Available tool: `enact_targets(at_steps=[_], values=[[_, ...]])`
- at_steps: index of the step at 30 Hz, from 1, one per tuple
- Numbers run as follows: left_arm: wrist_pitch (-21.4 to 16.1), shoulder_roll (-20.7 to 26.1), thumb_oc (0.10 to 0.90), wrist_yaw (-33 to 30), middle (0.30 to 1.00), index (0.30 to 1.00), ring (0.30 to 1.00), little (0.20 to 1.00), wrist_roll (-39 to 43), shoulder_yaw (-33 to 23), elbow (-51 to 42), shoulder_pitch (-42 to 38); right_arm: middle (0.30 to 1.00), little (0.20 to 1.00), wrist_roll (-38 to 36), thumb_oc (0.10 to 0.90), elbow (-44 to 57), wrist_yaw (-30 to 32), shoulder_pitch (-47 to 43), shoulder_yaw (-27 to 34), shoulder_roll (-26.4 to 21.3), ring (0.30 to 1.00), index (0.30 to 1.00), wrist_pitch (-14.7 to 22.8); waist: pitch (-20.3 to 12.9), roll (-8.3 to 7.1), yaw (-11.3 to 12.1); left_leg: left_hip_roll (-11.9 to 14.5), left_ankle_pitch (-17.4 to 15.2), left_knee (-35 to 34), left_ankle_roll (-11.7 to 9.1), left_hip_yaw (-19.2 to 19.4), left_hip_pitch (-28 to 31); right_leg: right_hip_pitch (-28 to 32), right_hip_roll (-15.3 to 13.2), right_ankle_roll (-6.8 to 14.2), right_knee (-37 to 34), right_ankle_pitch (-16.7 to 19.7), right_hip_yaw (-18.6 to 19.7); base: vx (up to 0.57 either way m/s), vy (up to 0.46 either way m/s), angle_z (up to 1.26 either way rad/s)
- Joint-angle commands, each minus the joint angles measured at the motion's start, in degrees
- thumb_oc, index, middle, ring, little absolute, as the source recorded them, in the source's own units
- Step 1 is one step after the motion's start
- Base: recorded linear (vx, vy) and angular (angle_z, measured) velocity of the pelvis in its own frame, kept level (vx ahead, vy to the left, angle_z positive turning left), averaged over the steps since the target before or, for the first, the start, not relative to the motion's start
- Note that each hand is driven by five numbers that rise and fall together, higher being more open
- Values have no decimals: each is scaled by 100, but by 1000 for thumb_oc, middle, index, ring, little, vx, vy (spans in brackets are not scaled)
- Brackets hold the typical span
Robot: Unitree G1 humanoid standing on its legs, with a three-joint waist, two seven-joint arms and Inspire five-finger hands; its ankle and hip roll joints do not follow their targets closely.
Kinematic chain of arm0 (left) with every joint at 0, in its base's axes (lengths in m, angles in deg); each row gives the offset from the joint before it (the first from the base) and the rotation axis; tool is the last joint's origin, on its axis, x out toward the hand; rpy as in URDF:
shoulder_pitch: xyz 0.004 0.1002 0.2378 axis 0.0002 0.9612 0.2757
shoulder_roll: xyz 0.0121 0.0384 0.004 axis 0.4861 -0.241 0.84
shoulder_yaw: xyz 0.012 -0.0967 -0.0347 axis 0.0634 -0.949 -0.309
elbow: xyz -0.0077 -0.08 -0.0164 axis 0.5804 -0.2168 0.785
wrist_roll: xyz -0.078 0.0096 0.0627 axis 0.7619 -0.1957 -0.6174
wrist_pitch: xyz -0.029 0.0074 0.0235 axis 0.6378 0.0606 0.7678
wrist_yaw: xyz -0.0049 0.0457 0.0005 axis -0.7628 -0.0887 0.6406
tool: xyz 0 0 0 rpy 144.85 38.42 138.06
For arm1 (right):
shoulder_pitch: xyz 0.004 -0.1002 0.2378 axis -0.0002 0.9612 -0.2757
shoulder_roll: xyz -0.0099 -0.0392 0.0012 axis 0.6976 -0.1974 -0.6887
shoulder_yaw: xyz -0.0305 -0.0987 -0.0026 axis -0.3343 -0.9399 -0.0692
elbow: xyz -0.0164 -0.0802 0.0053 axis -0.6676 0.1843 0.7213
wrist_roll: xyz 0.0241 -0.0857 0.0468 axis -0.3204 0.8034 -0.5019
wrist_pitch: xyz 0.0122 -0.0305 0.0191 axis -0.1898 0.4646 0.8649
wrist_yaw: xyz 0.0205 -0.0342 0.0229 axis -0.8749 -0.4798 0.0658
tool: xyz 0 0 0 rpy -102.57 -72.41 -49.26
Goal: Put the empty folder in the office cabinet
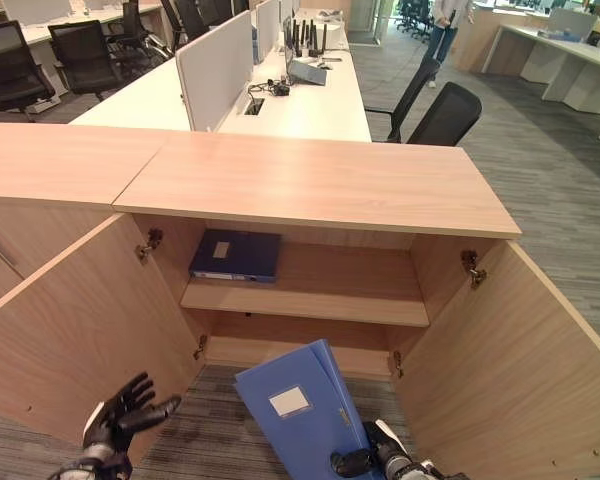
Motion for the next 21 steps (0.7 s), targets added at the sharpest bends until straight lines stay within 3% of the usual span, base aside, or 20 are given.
enact_targets(at_steps=[1,2,3,4,7,9,10,11,13,14,15,16,17,20,21], values=[[-146,128,800,35,900,900,900,900,372,-62,-429,-131,300,300,91,400,374,10,-803,-161,-25,300,300,327,274,26,85,-114,-905,574,214,-427,-181,-333,-416,394,769,-169,-578,14,103,-58],[-51,199,800,81,900,900,900,900,291,23,-30,-40,300,300,254,400,487,-43,-883,-289,-81,300,300,332,387,84,103,-118,-991,675,286,-303,-214,-617,-561,460,1314,15,-717,17,82,-51],[-53,198,800,81,900,900,900,900,290,23,-27,-44,300,300,253,400,487,-43,-885,-289,-81,300,300,332,371,83,109,-117,-981,675,285,-297,-239,-640,-558,458,1306,30,-712,27,155,-52],[43,213,800,97,900,900,900,900,266,103,363,-11,300,300,283,400,522,-61,-920,-421,-78,300,300,336,531,134,101,-93,-1068,773,331,-179,-209,-952,-783,470,1949,243,-985,5,74,-34],[82,150,800,110,900,900,900,900,288,115,727,-5,300,300,327,400,621,-91,-936,-502,-103,300,300,321,671,163,106,-73,-1295,835,328,-126,-54,-1146,-1017,528,2239,240,-1278,124,65,-37],[60,82,800,114,900,900,900,900,349,265,1319,-173,300,300,177,400,741,-10,-1028,-536,-209,300,300,351,977,194,37,-23,-1370,964,259,-156,-1,-1497,-861,498,1763,277,-1298,38,-53,-33],[59,81,800,114,900,900,900,900,349,265,1320,-174,300,300,177,400,740,-10,-1029,-536,-209,300,300,351,978,195,37,-22,-1370,965,259,-156,0,-1496,-860,498,1762,277,-1298,82,-109,-11],[86,-85,800,130,900,900,900,900,595,276,1902,-326,300,300,32,400,718,96,-1122,-550,-223,300,300,360,1118,174,-24,-4,-1439,972,184,-189,67,-1737,-754,545,1100,425,-1252,126,-108,-1],[94,-203,800,152,900,900,900,900,575,255,2352,-469,300,300,-69,400,715,172,-1150,-506,-217,300,300,372,1214,146,-85,-13,-1546,1008,106,-230,165,-1802,-707,625,478,653,-1283,170,-115,0],[89,-205,800,155,900,900,900,900,573,254,2362,-478,300,300,-70,400,714,173,-1155,-505,-219,300,300,373,1221,153,-87,-6,-1551,1012,104,-232,168,-1789,-699,624,463,660,-1289,233,-126,10],[108,-287,800,123,900,900,900,900,596,118,2646,-573,300,300,-157,400,752,234,-1121,-453,-199,300,300,374,1247,65,-108,-52,-1626,1047,57,-289,242,-1838,-755,689,207,833,-1360,102,-90,19],[99,-288,800,127,900,900,900,900,595,113,2662,-592,300,300,-160,400,755,235,-1130,-451,-201,300,300,375,1269,14,-136,-100,-1561,1066,64,-275,196,-1844,-810,644,157,910,-1398,295,-186,28],[90,-386,800,83,900,900,900,900,676,-64,3063,-711,300,300,-335,400,683,360,-1028,-343,-140,300,300,392,1230,-75,-143,-126,-1693,1091,19,-373,270,-1723,-887,625,30,991,-1556,237,-151,30],[77,-482,800,9,900,900,900,900,615,-138,3426,-827,300,300,-424,400,647,423,-995,-293,-155,300,300,409,1222,-61,-199,-29,-1721,1067,-18,-480,322,-1823,-836,565,230,1009,-1561,249,-128,61],[46,-524,800,-13,900,900,900,900,439,-69,3742,-986,300,300,-463,400,620,531,-1068,-297,-207,300,300,481,1245,72,-223,157,-1812,1051,-71,-557,320,-1958,-726,576,489,828,-1566,320,-188,74]])
